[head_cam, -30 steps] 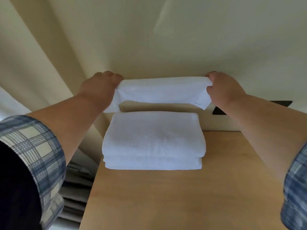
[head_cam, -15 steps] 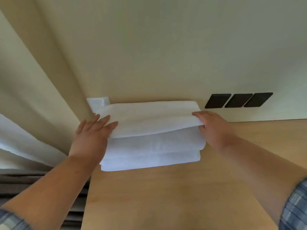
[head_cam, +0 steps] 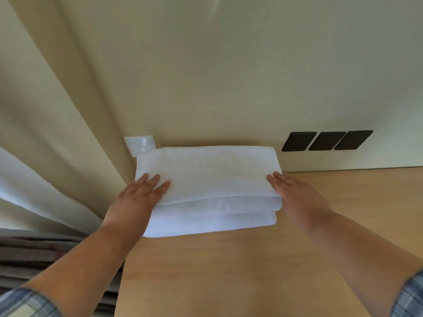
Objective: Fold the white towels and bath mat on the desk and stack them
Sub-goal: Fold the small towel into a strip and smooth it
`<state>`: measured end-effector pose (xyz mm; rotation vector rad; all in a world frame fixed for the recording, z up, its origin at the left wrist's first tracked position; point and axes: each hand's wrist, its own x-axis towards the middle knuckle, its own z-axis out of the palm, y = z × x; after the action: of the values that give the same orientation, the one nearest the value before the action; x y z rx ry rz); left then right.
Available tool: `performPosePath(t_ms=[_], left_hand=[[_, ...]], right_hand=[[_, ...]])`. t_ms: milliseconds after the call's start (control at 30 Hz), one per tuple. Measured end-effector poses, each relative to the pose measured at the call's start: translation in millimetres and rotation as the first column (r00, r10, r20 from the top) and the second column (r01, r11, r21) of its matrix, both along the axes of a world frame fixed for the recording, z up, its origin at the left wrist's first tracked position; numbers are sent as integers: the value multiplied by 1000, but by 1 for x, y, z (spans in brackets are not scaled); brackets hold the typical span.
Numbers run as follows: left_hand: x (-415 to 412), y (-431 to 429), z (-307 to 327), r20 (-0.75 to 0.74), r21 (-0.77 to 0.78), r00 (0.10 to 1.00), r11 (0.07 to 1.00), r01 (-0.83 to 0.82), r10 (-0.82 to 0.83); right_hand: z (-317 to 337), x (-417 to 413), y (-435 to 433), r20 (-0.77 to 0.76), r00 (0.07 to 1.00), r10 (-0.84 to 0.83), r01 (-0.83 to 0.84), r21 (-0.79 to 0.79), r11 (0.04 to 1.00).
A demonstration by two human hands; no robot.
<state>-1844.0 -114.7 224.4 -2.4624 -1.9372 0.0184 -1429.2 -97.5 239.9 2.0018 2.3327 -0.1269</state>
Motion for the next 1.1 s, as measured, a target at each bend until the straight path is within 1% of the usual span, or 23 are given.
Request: performPosePath(t_ms=[33,67,100,133,167,200,233,267,333,367,433,467,533,567,633,700,767,833,900,933,1000,1033,1100], left_hand=[[-2,-1,0,-18,19,1000,1000,-19,19],[-4,-2,0,32,48,997,996,-70,69],[-5,-1,1,144,75,980,986,-150,138],[-7,-1,0,307,79,926,964,-255,219],[-7,0,1,492,25,813,928,-371,311],[-5,0,1,649,-62,653,883,-466,391],[-3,1,1,736,-166,494,830,-532,464],[-2,2,-1,753,-267,384,780,-565,535],[-3,5,-8,715,-463,238,699,-545,658],[-3,8,-8,712,-556,118,658,-508,693],[-5,15,-4,680,-710,-169,583,-395,714],[-7,18,1,650,-753,-263,558,-348,713],[-13,25,9,598,-801,-379,544,-251,706],[-15,29,12,572,-815,-415,546,-191,708],[-18,40,18,521,-828,-444,558,-55,729],[-20,53,24,513,-814,-424,580,37,746],[-22,69,29,513,-816,-376,575,68,772],[-22,84,33,509,-832,-284,549,80,813],[-20,101,37,540,-831,-192,555,30,819],[-19,111,38,573,-815,-170,580,-13,802],[-16,128,33,662,-750,-153,650,-127,734],[-15,135,29,699,-714,-126,673,-192,704],[-12,140,20,737,-655,-40,700,-286,674]], right_hand=[[3,-1,1,11,1000,-8,8,-15,1000],[8,-4,5,32,999,-20,21,-34,999],[14,-8,10,59,998,-35,38,-56,998],[21,-14,17,79,996,-50,56,-75,996],[27,-22,25,66,996,-57,62,-77,995],[34,-33,32,18,999,-46,47,-62,997],[39,-46,37,-57,998,-2,0,-33,999],[41,-60,40,-139,988,70,-71,-7,997],[39,-87,36,-260,945,201,-215,-29,976],[33,-97,32,-269,934,234,-260,-66,963],[19,-106,25,-209,948,239,-266,-111,958],[12,-105,23,-182,955,233,-254,-104,962],[5,-101,21,-160,958,237,-252,-80,964],[3,-100,21,-153,957,247,-260,-77,962],[-1,-98,21,-138,954,268,-279,-73,957],[-3,-98,22,-121,952,281,-291,-73,954],[-4,-98,23,-116,951,285,-294,-73,953],[-5,-97,23,-117,950,288,-298,-78,951],[-4,-98,24,-117,950,289,-300,-85,950],[-4,-98,24,-120,950,287,-298,-89,950],[-4,-99,24,-124,951,282,-294,-99,951],[-4,-100,24,-125,952,279,-292,-102,951],[-5,-101,24,-127,953,274,-288,-104,952]])
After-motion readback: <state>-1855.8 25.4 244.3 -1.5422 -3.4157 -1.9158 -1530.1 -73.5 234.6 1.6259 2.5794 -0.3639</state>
